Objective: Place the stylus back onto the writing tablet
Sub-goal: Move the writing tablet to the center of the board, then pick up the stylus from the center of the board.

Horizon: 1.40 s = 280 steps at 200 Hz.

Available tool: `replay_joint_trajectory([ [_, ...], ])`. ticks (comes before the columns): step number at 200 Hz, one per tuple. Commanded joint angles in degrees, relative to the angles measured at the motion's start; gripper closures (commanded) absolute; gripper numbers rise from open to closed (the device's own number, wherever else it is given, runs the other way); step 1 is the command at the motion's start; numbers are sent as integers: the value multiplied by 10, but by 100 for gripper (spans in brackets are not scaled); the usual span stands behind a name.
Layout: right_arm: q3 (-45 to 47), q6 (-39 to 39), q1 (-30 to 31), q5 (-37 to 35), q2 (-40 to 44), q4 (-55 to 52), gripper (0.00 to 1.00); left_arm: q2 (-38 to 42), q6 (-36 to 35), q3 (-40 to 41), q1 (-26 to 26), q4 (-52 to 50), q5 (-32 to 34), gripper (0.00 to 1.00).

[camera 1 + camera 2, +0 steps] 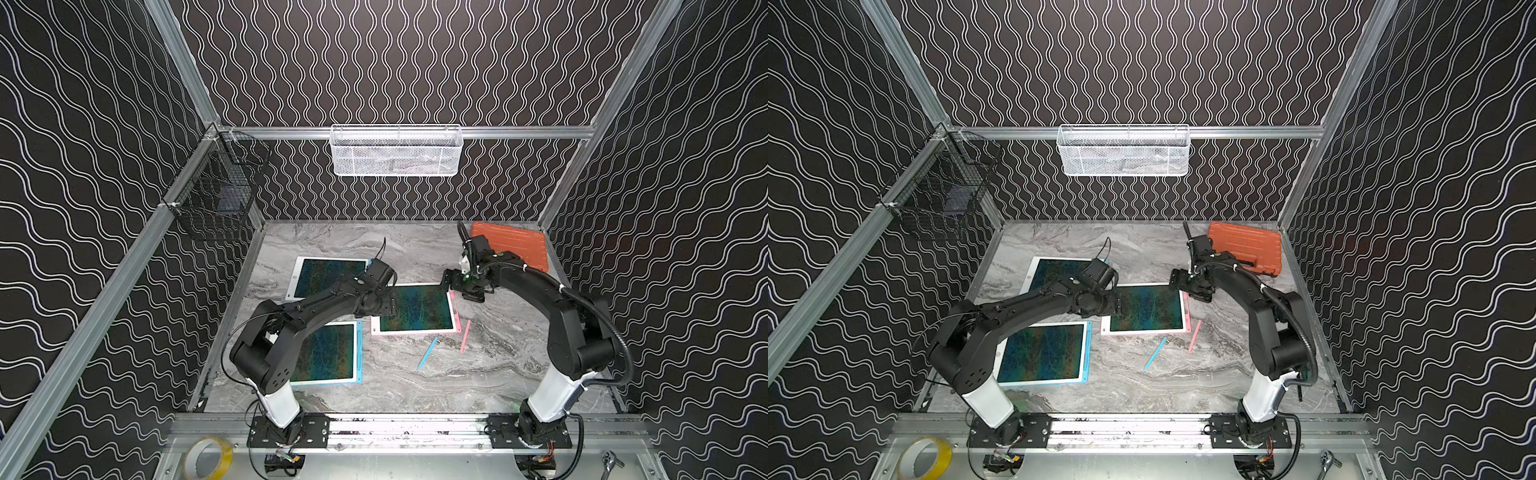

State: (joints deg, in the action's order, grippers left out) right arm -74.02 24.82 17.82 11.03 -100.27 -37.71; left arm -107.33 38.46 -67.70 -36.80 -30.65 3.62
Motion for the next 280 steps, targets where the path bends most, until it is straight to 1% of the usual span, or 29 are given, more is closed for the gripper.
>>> replay_joint_trajectory([
  [1, 6, 5, -13, -9, 32, -37, 7, -1, -35, -33, -11, -42, 16, 18],
  [28, 35, -11, -32, -11, 93, -78, 7, 9, -41, -51, -30, -52, -6, 18],
  [60, 115, -16, -35, -19, 165, -120, 8, 21, -47, -58, -62, -67, -17, 20],
  [79, 163, -9, -35, -20, 181, -120, 9, 33, -38, -48, -76, -54, -25, 20],
  [91, 189, -4, -35, -17, 173, -110, 10, 47, -29, -30, -80, -27, -30, 20],
  [128, 207, 14, -26, -14, 133, -74, 15, 73, -3, 10, -82, 28, -34, 21],
  [151, 203, 28, 3, -32, 109, -72, 18, 73, -2, 9, -82, 27, -38, 21],
  [165, 208, 40, 7, -32, 98, -59, 21, 77, -1, 8, -82, 22, -40, 21],
  [183, 203, 45, 16, -56, 79, -59, 26, 89, 5, 28, -81, 45, -50, 21],
  [210, 208, 50, 16, -82, 81, -51, 34, 85, 8, 34, -76, 54, -63, 22],
  [240, 205, 52, 23, -88, 62, -41, 37, 83, 5, 33, -69, 46, -62, 21],
  [280, 206, 65, 39, -94, 47, -28, 41, 84, 8, 55, -50, 60, -84, 21],
])
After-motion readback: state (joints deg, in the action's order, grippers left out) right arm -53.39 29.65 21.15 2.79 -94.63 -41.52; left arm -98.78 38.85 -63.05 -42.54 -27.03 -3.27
